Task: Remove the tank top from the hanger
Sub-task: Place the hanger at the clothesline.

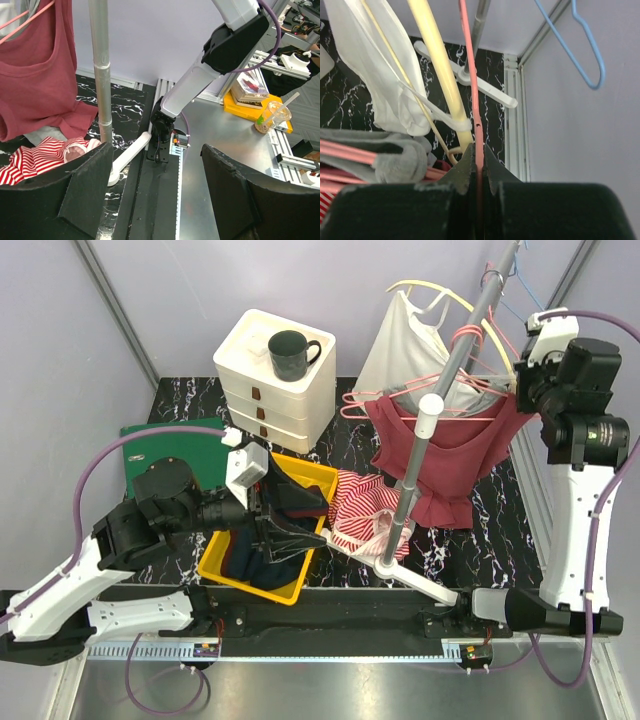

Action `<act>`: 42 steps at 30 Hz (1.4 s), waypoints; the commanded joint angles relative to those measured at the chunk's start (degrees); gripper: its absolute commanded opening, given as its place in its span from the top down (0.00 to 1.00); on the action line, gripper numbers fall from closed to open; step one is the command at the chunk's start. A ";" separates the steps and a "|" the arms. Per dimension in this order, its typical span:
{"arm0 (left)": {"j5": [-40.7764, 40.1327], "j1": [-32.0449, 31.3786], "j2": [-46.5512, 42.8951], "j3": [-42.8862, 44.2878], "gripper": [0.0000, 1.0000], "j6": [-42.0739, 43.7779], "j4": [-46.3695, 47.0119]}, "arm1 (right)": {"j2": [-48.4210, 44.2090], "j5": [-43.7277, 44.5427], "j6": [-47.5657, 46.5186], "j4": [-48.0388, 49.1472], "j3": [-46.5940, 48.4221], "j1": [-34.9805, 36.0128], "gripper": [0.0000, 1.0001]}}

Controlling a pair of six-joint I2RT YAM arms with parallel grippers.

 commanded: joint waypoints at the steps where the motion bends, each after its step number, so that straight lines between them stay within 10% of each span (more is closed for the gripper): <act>1: -2.40 -0.12 0.21 -0.26 0.25 0.60 1.49 | 1.58 -3.77 0.08 6.91 5.61 -0.08 1.00; 35: -13.21 -0.12 3.99 -7.55 0.24 -1.51 2.28 | -8.35 11.34 3.78 9.47 -5.80 -0.17 0.99; 41: -15.84 -0.12 5.48 -14.74 0.23 -1.25 8.77 | -11.24 12.66 4.74 9.47 -7.56 -0.17 0.68; 42: -17.07 -0.12 5.74 -15.99 0.24 -1.33 10.27 | -11.68 13.01 5.09 9.29 -8.00 -0.08 0.51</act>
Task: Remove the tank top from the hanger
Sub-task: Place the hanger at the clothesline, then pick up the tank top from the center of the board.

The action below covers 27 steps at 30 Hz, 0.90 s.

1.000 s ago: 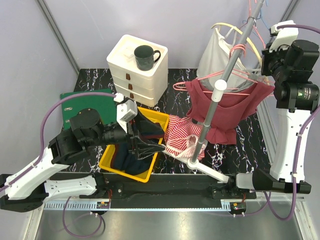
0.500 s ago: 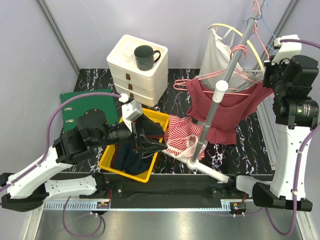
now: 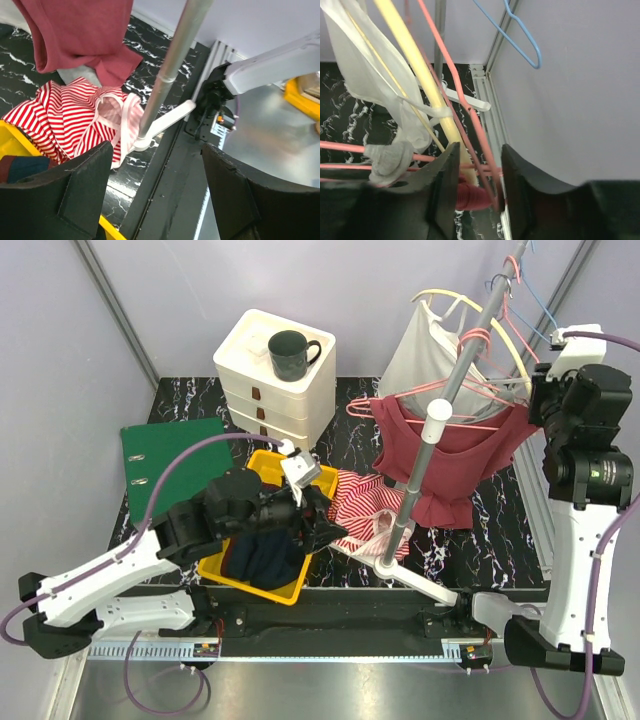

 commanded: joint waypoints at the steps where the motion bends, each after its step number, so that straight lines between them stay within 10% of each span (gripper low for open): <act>1: -4.88 -0.12 1.11 -5.61 0.23 -0.07 10.71 | -3.91 4.29 1.83 2.21 -0.79 -0.17 0.42; 4: -6.90 -0.12 3.30 -8.87 0.23 -0.86 15.37 | -5.49 6.40 4.73 -0.07 -0.09 -0.17 0.16; 9: -10.84 -0.04 10.49 -9.49 0.10 -0.69 19.16 | -5.32 12.20 10.62 -10.24 6.13 -0.17 0.01; 27: -4.78 6.21 41.78 -8.96 0.07 -2.70 35.87 | -19.29 -7.21 20.74 -11.77 5.98 -0.08 0.00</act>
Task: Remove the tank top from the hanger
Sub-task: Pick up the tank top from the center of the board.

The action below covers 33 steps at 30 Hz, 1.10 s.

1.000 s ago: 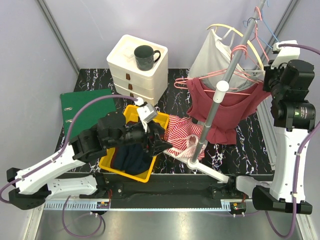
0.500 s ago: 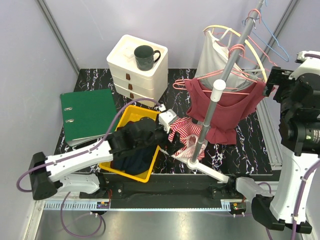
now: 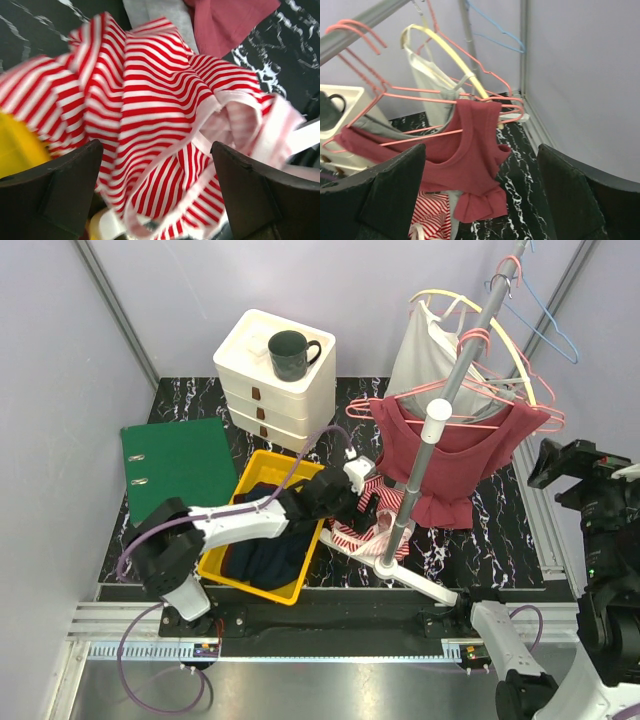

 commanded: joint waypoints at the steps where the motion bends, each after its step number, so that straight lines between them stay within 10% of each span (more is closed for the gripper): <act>1: 0.91 -2.32 5.96 -0.33 0.09 -2.59 8.61 | 0.51 -8.04 1.52 3.07 -2.22 -0.08 0.00; 8: -5.25 -2.85 8.87 -1.12 0.46 -3.04 6.95 | -1.60 -8.23 1.26 4.31 -3.27 0.18 0.00; 13: -7.18 -2.76 4.49 3.44 1.00 -0.31 -1.04 | -2.65 -8.32 0.82 4.83 -3.89 0.62 0.00; 33: -2.00 9.97 -42.89 14.69 1.00 0.48 -35.04 | -2.74 -7.70 0.29 5.89 -3.45 2.29 0.00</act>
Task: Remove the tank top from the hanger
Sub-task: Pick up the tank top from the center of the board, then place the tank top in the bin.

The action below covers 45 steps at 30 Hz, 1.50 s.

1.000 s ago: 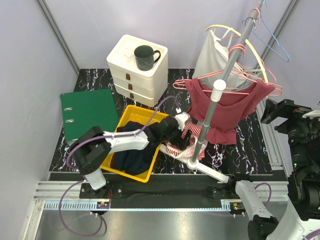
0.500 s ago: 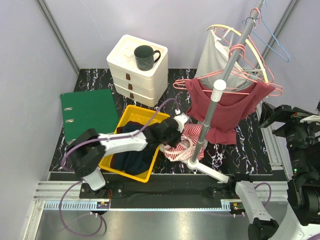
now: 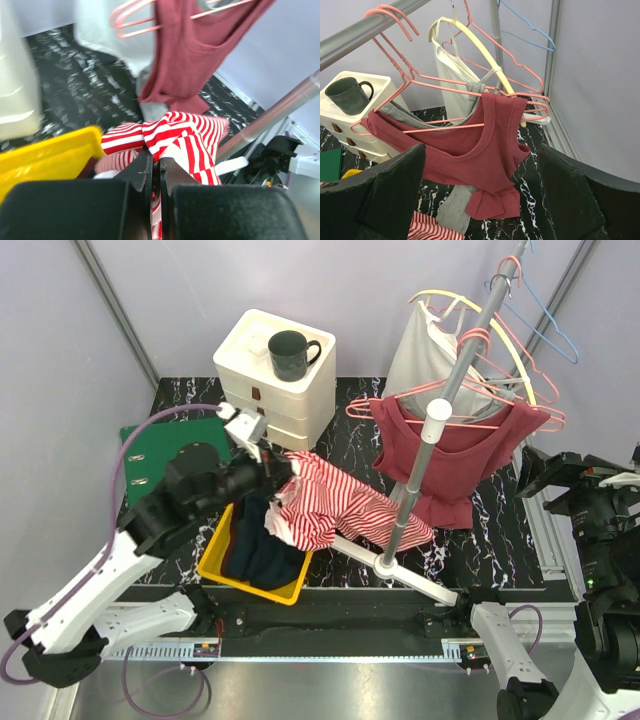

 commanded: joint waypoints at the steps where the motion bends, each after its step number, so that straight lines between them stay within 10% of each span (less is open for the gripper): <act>1: -3.94 3.18 -6.13 5.01 1.00 1.94 -11.48 | 1.10 -1.12 -0.30 3.20 1.49 0.54 0.00; 9: -13.62 3.36 -13.78 17.33 1.00 4.41 -24.06 | 0.93 -2.88 0.41 4.34 1.05 0.54 0.00; 16: -6.24 3.45 -18.97 -1.10 1.00 -3.58 -17.83 | -0.47 -4.28 0.58 4.96 0.26 0.54 0.00; 26: -21.47 3.54 -17.76 -17.38 1.00 -12.29 -16.43 | -1.62 -10.79 -2.14 3.03 2.81 0.54 0.00; 29: -17.07 3.62 -14.86 -18.18 0.84 -11.77 -15.53 | -3.20 -10.18 -3.63 2.06 1.67 0.54 0.01; 36: -15.56 3.62 -19.75 -14.49 0.02 -10.71 -18.52 | -2.60 -4.73 -4.70 -0.76 -2.20 0.54 0.04; 45: -8.26 3.62 -22.41 -3.07 0.09 -7.28 -16.77 | -0.21 -7.80 31.49 18.81 -17.19 0.54 0.09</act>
